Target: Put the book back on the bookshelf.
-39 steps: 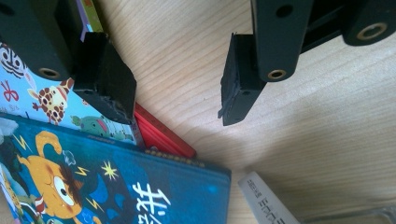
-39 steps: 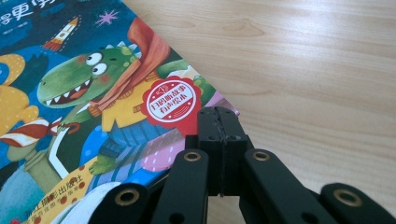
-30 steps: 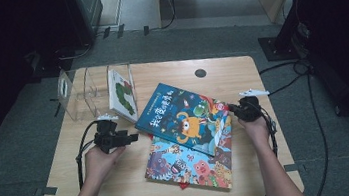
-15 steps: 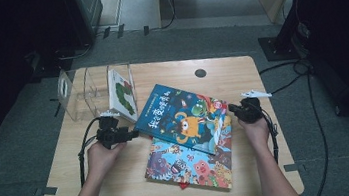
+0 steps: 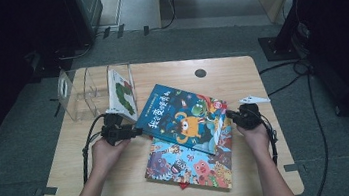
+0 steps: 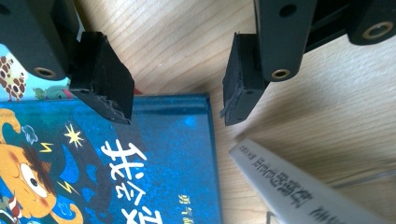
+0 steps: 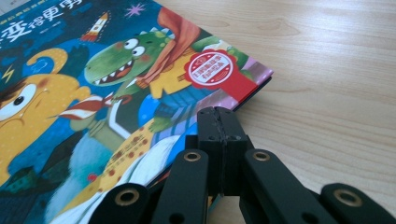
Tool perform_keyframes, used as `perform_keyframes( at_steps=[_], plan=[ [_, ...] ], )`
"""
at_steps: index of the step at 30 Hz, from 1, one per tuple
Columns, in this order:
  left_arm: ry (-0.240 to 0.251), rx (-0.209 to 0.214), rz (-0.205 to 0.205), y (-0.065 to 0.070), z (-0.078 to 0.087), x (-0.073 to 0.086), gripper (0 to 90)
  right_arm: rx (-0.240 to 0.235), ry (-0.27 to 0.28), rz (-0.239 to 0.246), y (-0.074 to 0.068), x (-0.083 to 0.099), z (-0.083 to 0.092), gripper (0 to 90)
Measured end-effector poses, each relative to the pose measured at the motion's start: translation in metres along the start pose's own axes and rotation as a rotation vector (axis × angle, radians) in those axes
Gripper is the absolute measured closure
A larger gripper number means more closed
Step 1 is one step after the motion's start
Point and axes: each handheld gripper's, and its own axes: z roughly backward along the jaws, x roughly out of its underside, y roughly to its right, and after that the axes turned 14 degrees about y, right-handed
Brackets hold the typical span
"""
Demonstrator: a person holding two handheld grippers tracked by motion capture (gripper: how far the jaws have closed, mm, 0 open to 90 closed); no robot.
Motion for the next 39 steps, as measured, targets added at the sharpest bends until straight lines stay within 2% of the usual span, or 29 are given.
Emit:
perform_keyframes(
  at_steps=[4, 8, 11, 13, 14, 17, 20, 22, 23, 25, 28, 29, 31, 32, 34, 36, 37, 39],
  plan=[
    [-0.012, 0.015, 0.001, 0.002, -0.006, -0.001, 45.0, -0.013, 0.002, 0.005, -0.005, 0.004, 0.008, 89.9],
    [-0.017, 0.001, -0.013, 0.004, -0.008, -0.002, 44.9, -0.021, 0.001, -0.001, -0.007, 0.007, 0.012, 89.9],
    [-0.024, 0.004, 0.005, 0.005, -0.008, -0.003, 45.1, -0.019, 0.005, -0.008, -0.006, 0.008, 0.014, 89.8],
    [-0.038, 0.019, 0.014, 0.006, -0.008, -0.002, 48.6, -0.02, 0.002, -0.011, -0.005, 0.009, 0.013, 89.8],
    [-0.045, 0.029, 0.009, 0.009, -0.008, -0.002, 48.6, -0.021, 0.0, -0.009, -0.005, 0.01, 0.013, 89.8],
    [-0.042, 0.022, -0.018, 0.018, -0.007, 0.0, 48.0, -0.022, 0.001, -0.008, -0.005, 0.01, 0.012, 89.8],
    [-0.038, 0.031, -0.008, 0.022, -0.005, 0.001, 49.4, -0.025, 0.002, -0.013, -0.004, 0.009, 0.011, 89.8],
    [-0.044, 0.044, 0.026, 0.025, -0.003, 0.001, 49.5, -0.026, 0.004, -0.01, -0.004, 0.009, 0.01, 89.8],
    [-0.045, 0.063, 0.027, 0.028, -0.003, 0.001, 53.5, -0.028, 0.002, -0.011, -0.004, 0.009, 0.009, 89.8],
    [-0.044, 0.067, 0.019, 0.029, -0.003, 0.001, 57.1, -0.027, 0.0, -0.01, -0.004, 0.009, 0.009, 89.9],
    [-0.041, 0.059, 0.018, 0.028, -0.003, 0.001, 61.7, -0.023, 0.001, -0.009, -0.003, 0.009, 0.008, 89.9],
    [-0.034, 0.064, 0.036, 0.025, -0.002, 0.0, 63.4, -0.021, -0.002, -0.005, -0.002, 0.009, 0.008, 89.9],
    [-0.029, 0.06, 0.04, 0.023, -0.001, -0.001, 64.9, -0.021, -0.002, -0.004, -0.002, 0.009, 0.008, 89.9],
    [-0.031, 0.054, 0.037, 0.022, 0.0, -0.001, 68.3, -0.021, -0.001, -0.005, -0.002, 0.009, 0.008, 89.9],
    [-0.034, 0.044, 0.033, 0.02, 0.002, -0.002, 69.7, -0.023, -0.004, -0.001, -0.002, 0.009, 0.008, 89.9],
    [-0.022, 0.029, 0.038, 0.017, 0.004, -0.003, 73.1, -0.021, -0.007, 0.003, -0.003, 0.01, 0.008, 89.9],
    [-0.017, 0.005, 0.03, 0.016, 0.005, -0.003, 73.1, -0.021, -0.007, 0.003, -0.003, 0.01, 0.008, 89.9],
    [-0.016, -0.024, 0.02, 0.014, 0.004, -0.003, 80.1, -0.019, -0.008, 0.004, -0.003, 0.01, 0.008, 90.0]
  ],
)
